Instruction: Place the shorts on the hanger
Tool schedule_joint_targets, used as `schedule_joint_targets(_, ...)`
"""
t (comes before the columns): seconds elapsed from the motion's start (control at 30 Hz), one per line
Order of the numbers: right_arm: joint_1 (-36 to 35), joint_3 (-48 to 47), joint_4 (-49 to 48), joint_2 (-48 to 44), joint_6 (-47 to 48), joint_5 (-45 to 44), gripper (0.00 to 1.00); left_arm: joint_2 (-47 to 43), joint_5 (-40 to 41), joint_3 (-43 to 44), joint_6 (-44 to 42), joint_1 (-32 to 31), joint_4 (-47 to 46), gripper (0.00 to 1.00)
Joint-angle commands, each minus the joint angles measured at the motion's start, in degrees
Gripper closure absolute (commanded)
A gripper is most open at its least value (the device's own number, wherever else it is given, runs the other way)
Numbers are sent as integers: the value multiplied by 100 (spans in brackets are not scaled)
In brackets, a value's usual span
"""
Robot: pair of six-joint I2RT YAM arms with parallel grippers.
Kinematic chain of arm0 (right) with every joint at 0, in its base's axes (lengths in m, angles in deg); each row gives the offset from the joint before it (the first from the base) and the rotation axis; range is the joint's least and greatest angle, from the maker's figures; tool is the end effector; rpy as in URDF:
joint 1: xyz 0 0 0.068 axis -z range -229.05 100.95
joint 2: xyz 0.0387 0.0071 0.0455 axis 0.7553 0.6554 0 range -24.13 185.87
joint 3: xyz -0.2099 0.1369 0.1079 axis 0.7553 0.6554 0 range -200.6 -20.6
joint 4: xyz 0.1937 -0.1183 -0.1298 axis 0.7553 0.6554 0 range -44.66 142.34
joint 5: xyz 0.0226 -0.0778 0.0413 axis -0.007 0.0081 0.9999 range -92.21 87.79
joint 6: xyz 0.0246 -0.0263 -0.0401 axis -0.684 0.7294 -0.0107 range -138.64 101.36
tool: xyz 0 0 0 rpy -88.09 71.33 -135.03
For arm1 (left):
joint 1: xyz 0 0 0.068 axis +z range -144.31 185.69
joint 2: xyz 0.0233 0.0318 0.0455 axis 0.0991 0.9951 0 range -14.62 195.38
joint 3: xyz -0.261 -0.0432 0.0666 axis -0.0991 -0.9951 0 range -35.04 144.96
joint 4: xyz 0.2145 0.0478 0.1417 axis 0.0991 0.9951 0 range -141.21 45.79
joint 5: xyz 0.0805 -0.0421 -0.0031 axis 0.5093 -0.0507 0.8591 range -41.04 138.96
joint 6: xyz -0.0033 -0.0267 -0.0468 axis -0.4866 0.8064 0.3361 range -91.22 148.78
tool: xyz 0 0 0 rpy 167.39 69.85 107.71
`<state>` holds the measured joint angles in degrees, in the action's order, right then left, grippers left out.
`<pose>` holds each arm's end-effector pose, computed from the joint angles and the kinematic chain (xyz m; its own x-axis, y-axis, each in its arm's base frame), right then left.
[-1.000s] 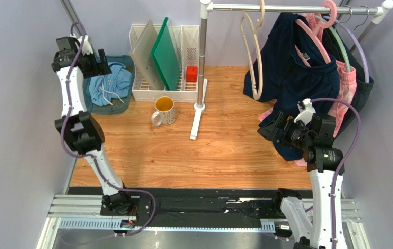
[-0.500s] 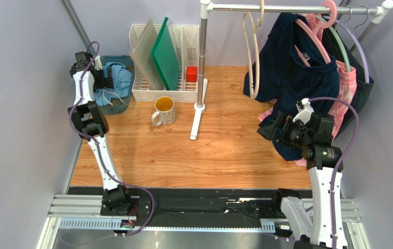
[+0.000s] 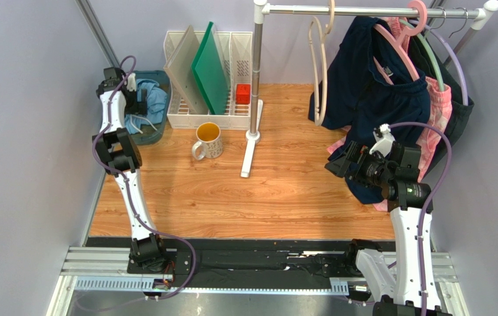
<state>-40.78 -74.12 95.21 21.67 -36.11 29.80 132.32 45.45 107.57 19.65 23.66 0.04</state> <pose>0.1491 -0.0027 0.3252 -0.7136 0.3610 -0.6004 -0.0553 0.8253 0.5619 0.5257 0.1683 0.2084 -0.8184 -0.0991 -0.5661 -0.1473 0.9883 0.0399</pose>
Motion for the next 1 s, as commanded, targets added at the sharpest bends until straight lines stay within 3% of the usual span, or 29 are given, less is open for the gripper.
schedule_joint_targets(0.0, -10, -186, -170, 34, 104, 95, 0, 370, 640, 321, -571, -172, 201, 1)
schedule_joint_targets(0.03, -10, -194, -179, 43, 104, 95, 0, 423, 754, 329, -634, -207, 228, 1)
schedule_joint_targets(0.13, -10, -212, -179, 69, 95, 95, 0, 538, 852, 320, -853, -207, 351, 14)
schedule_joint_targets(0.3, -10, -229, -188, 78, 95, 183, 0, 189, 571, 391, -933, -207, 667, 70)
schedule_joint_targets(0.33, -10, -247, -179, 78, 69, 209, 0, 47, 414, 382, -924, -207, 694, 88)
schedule_joint_targets(0.37, -10, -264, -196, 78, 60, 244, 0, -102, 395, 382, -898, -216, 703, 98)
schedule_joint_targets(0.97, -10, -695, -82, -247, 192, 437, 0, -4292, -1046, 496, -590, -356, 746, 100)
